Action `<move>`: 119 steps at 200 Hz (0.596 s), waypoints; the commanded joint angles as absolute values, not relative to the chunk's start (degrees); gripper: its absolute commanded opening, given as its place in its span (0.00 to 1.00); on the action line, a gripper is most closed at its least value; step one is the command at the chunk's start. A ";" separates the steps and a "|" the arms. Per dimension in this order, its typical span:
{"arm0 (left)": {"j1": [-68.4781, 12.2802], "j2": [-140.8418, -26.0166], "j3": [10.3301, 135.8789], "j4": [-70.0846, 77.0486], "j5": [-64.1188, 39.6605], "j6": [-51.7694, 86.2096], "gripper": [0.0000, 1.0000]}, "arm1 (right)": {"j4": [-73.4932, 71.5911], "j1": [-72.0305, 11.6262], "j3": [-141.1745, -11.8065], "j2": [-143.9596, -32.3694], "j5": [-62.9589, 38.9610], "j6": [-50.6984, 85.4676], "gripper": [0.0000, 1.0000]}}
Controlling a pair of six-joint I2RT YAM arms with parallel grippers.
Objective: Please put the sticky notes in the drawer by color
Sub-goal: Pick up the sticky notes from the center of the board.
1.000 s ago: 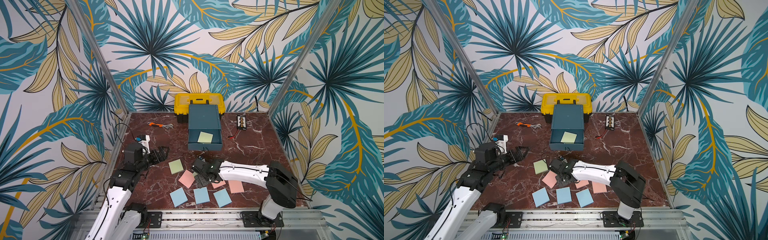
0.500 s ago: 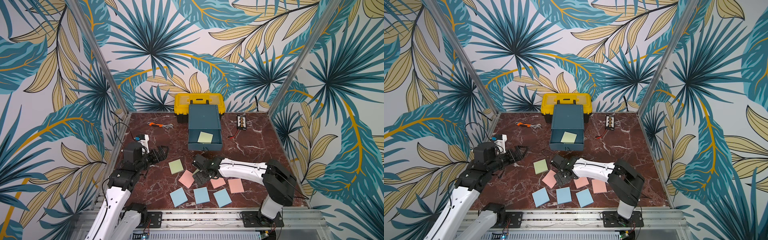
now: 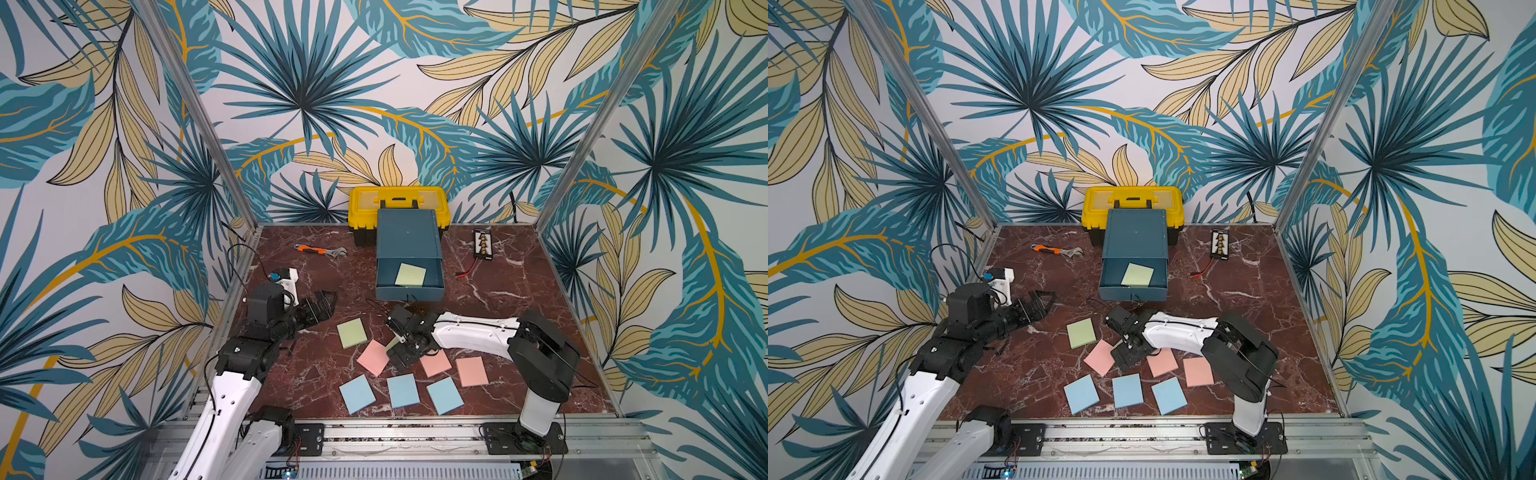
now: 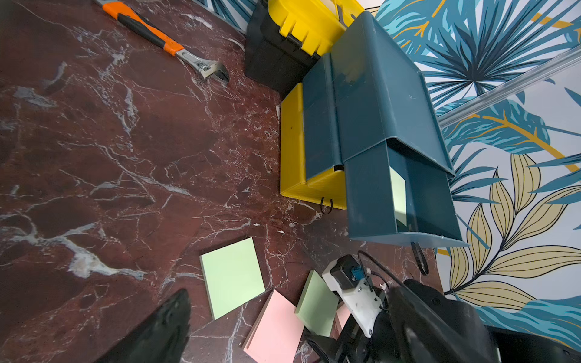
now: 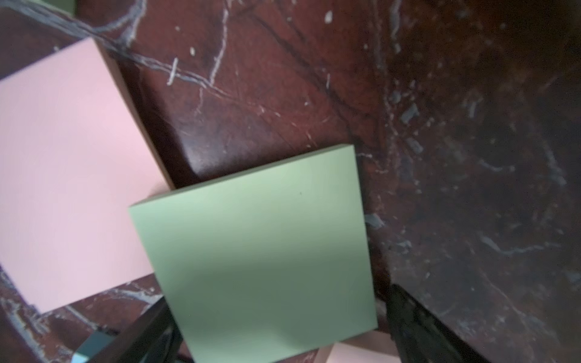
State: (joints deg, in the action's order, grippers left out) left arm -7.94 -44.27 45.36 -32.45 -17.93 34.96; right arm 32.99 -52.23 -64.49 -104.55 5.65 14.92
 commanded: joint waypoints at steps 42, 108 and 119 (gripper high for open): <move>-8.22 -45.15 47.37 -32.12 -17.70 34.36 1.00 | 33.32 -49.91 -67.23 -108.31 4.38 11.83 0.99; -8.17 -45.27 47.72 -32.26 -17.66 34.09 1.00 | 32.83 -49.22 -67.76 -110.95 1.67 12.47 0.99; -8.17 -45.34 47.55 -32.18 -17.74 34.10 1.00 | 32.87 -49.22 -67.61 -111.30 1.67 12.64 0.98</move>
State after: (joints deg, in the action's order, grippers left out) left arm -7.94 -45.36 45.50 -32.45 -17.98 34.94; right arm 32.91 -49.65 -68.58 -107.92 4.60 12.40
